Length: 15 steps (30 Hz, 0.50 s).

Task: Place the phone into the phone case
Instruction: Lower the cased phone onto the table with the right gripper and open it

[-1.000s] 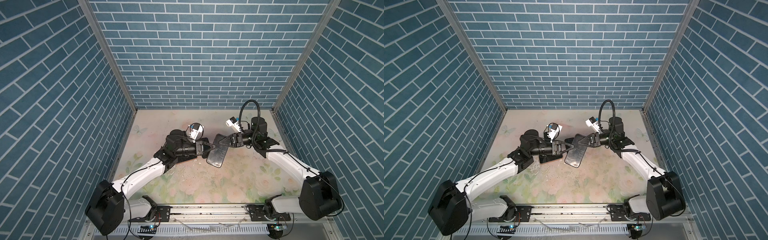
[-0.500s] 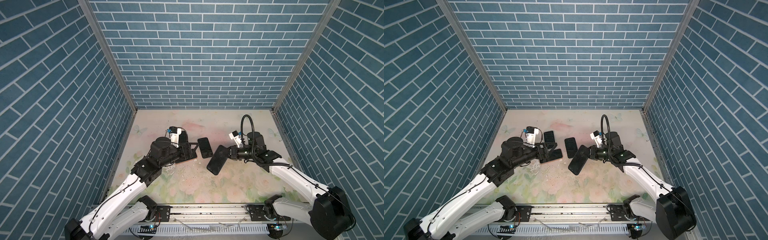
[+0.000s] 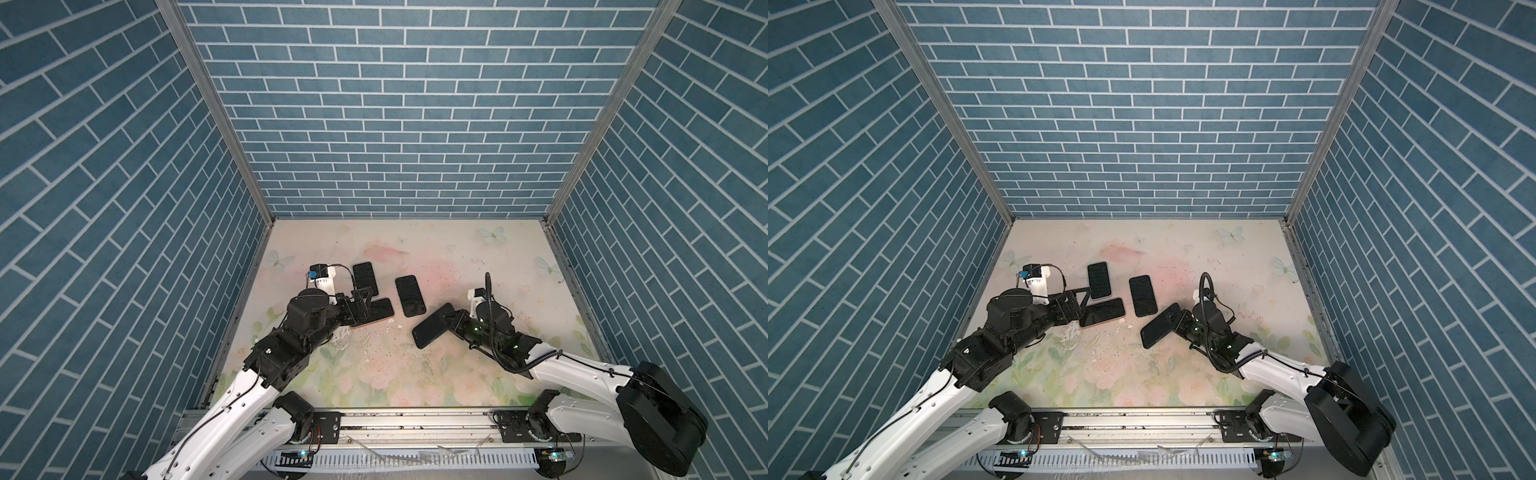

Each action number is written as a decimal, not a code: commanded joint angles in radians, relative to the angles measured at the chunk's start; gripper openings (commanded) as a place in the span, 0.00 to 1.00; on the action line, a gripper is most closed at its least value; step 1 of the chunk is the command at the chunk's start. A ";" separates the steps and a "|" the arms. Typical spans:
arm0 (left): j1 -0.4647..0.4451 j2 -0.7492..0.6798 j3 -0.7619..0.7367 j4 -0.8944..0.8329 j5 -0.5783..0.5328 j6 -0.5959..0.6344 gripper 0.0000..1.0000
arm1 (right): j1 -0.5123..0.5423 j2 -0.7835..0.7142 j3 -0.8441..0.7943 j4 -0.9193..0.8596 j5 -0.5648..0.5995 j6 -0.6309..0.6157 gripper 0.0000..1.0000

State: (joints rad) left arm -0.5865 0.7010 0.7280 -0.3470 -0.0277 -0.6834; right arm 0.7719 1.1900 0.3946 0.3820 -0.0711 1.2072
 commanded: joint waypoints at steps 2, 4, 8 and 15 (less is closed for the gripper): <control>0.005 -0.034 -0.027 -0.017 -0.018 -0.017 0.93 | 0.041 0.075 0.016 0.132 0.112 0.113 0.00; 0.005 -0.042 -0.026 -0.019 -0.015 -0.022 0.93 | 0.058 0.123 0.018 0.156 0.111 0.132 0.03; 0.005 -0.049 -0.026 -0.025 -0.011 -0.025 0.93 | 0.088 0.204 0.029 0.195 0.096 0.140 0.06; 0.005 -0.050 -0.025 -0.042 -0.019 -0.013 0.93 | 0.138 0.178 0.062 -0.030 0.110 0.118 0.24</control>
State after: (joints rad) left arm -0.5865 0.6582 0.7109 -0.3687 -0.0334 -0.7040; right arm 0.8902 1.3975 0.4339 0.4778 0.0067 1.3285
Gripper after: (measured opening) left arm 0.927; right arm 0.225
